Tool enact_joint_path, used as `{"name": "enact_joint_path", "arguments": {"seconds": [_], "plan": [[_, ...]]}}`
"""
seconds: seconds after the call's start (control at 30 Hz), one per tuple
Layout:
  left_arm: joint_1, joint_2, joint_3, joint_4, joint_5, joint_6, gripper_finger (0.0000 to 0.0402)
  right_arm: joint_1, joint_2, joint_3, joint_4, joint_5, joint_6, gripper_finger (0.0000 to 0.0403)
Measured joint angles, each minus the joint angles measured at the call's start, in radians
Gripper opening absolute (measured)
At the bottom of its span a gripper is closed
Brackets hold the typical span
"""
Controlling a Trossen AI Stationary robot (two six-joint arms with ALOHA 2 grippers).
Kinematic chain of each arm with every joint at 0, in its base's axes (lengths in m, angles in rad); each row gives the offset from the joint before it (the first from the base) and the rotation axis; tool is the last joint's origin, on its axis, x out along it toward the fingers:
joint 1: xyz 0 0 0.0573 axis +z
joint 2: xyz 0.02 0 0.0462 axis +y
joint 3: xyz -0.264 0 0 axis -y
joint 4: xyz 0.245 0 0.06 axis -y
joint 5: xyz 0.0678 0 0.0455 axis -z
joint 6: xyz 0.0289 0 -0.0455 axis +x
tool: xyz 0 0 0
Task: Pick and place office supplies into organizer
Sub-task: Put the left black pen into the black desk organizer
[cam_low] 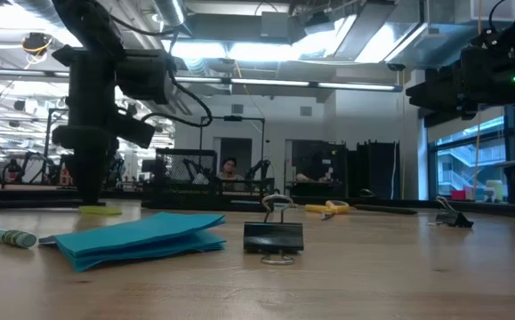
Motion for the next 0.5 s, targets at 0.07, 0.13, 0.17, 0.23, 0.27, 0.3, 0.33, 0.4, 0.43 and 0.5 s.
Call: {"name": "enact_joint_path", "arguments": {"seconds": [0.07, 0.13, 0.17, 0.23, 0.27, 0.3, 0.33, 0.4, 0.43, 0.5], "plan": [[0.000, -0.035, 0.002, 0.002, 0.009, 0.004, 0.0044, 0.000, 0.000, 0.000, 0.000, 0.000, 0.000, 0.0233], [0.000, -0.066, 0.002, 0.003, 0.013, 0.004, 0.0044, 0.000, 0.000, 0.000, 0.000, 0.000, 0.000, 0.0233], [0.000, -0.081, 0.002, 0.002, 0.016, 0.005, 0.0043, 0.000, 0.000, 0.000, 0.000, 0.000, 0.000, 0.0233], [0.000, -0.117, 0.002, 0.007, 0.016, 0.020, 0.0043, 0.000, 0.000, 0.000, 0.000, 0.000, 0.000, 0.0233], [0.000, -0.133, 0.002, 0.019, 0.016, 0.031, 0.0043, 0.000, 0.000, 0.000, 0.000, 0.000, 0.000, 0.0233], [0.000, -0.149, 0.002, 0.039, 0.016, 0.045, 0.0043, 0.000, 0.000, 0.000, 0.000, 0.000, 0.000, 0.0233], [0.000, -0.167, 0.002, 0.064, 0.016, 0.062, 0.0043, 0.000, 0.000, 0.000, 0.000, 0.000, 0.000, 0.0233], [0.000, -0.208, 0.003, 0.110, 0.035, 0.103, 0.0043, 0.000, 0.000, 0.000, 0.000, 0.000, 0.001, 0.0233], [0.000, -0.228, 0.003, 0.132, 0.054, 0.124, 0.0043, 0.000, 0.000, 0.000, 0.000, 0.000, 0.002, 0.0233], [0.004, -0.272, 0.003, 0.178, 0.088, 0.158, 0.0043, 0.000, 0.000, 0.000, 0.000, 0.000, 0.002, 0.0233]]}}
